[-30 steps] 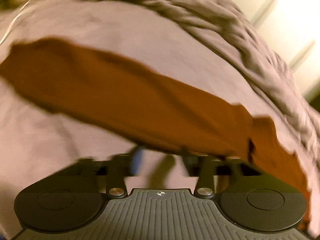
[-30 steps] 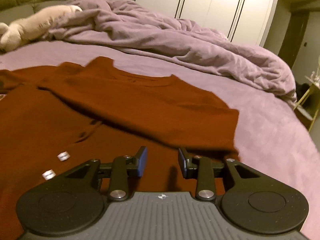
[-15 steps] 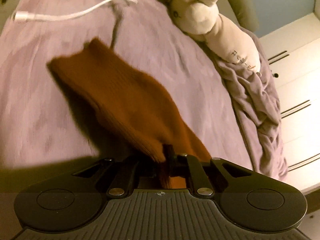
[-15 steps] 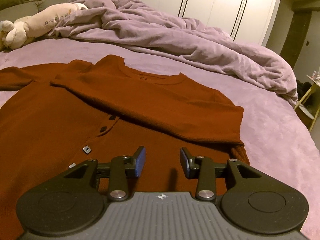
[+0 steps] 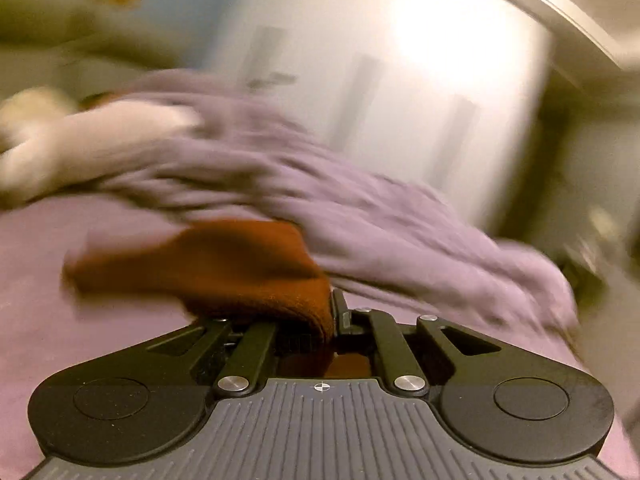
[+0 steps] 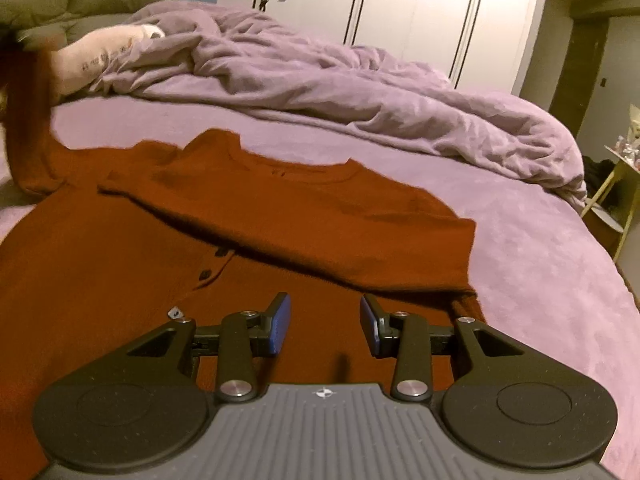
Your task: Fold small clothes
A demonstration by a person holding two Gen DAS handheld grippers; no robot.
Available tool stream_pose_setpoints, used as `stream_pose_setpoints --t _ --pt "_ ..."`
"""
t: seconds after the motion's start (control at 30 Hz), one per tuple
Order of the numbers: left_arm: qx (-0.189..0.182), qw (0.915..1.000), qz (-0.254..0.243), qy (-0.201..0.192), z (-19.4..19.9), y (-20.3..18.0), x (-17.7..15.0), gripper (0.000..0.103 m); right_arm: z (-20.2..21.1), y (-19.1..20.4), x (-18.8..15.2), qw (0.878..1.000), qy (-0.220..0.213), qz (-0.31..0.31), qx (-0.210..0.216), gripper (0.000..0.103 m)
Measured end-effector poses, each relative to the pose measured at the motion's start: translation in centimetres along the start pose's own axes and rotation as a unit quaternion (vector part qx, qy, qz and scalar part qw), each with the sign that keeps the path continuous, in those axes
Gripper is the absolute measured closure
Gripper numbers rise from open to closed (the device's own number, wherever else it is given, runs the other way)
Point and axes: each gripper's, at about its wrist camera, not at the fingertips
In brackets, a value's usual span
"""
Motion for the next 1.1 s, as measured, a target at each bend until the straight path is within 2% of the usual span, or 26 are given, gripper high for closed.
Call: stream_pose_setpoints --t 0.03,0.07,0.13,0.2,0.23,0.3,0.43,0.57,0.6,0.67,0.73,0.93,1.0,1.07,1.1 --pt "-0.020 0.9992 -0.027 0.021 -1.1 -2.6 -1.2 0.090 0.2 -0.2 0.0 1.000 -0.002 -0.004 -0.002 0.066" --pt "-0.034 0.9971 -0.051 0.045 -2.1 -4.8 -2.7 0.070 0.3 -0.6 0.0 1.000 -0.004 -0.010 -0.003 0.065" --pt "-0.051 0.9878 -0.097 0.111 -4.6 -8.3 -6.4 0.041 0.4 -1.3 0.0 1.000 -0.002 -0.019 -0.006 0.064" --pt "-0.044 0.9768 -0.136 0.160 -6.2 -10.2 -10.1 0.046 0.4 -2.0 0.0 1.000 0.002 -0.025 -0.007 0.064" --pt "-0.039 0.9744 -0.139 0.172 -6.5 -10.4 -11.3 0.046 0.4 -2.4 0.1 1.000 0.003 -0.027 -0.008 0.064" --pt "-0.021 0.9746 -0.112 0.192 -6.4 -9.2 -12.9 0.047 0.4 -3.2 0.3 1.000 -0.001 -0.030 -0.006 0.064" --pt "0.034 0.9786 -0.063 0.193 -5.6 -5.1 -12.9 0.046 -1.2 -4.8 1.2 0.998 0.007 -0.064 0.024 0.064" --pt "0.085 0.9766 -0.053 0.190 -4.6 -1.3 -11.9 0.042 -4.8 -5.9 3.0 0.986 0.017 -0.133 0.101 0.063" --pt "0.090 0.9756 -0.054 0.193 -4.3 -0.5 -11.8 0.042 -5.7 -6.2 3.3 0.982 0.018 -0.151 0.115 0.061" --pt "0.094 0.9745 -0.047 0.198 -3.5 0.8 -11.5 0.041 -7.6 -6.6 3.8 0.974 0.024 -0.175 0.141 0.048" --pt "0.091 0.9747 -0.032 0.202 -2.9 2.1 -11.3 0.040 -8.9 -6.7 3.8 0.975 0.028 -0.177 0.134 0.046" --pt "0.070 0.9777 0.008 0.198 -2.4 3.2 -12.0 0.038 -11.7 -6.5 3.2 0.965 0.043 -0.170 0.196 0.041" --pt "0.063 0.9780 0.009 0.199 -2.5 2.9 -12.0 0.037 -12.1 -6.4 3.3 0.964 0.032 -0.168 0.202 0.042" --pt "0.059 0.9783 0.009 0.198 -2.6 2.6 -12.0 0.037 -12.3 -6.1 3.8 0.963 0.022 -0.167 0.212 0.067" --pt "0.059 0.9788 0.008 0.196 -2.7 2.3 -11.9 0.037 -12.4 -5.9 4.2 0.964 0.022 -0.163 0.211 0.076"
Point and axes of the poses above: each gripper's, at about its wrist camera, not at the fingertips, and z roughly against the way its jaws point, y to its left, x to its top, and after that the axes turned 5 degrees about z, right-handed
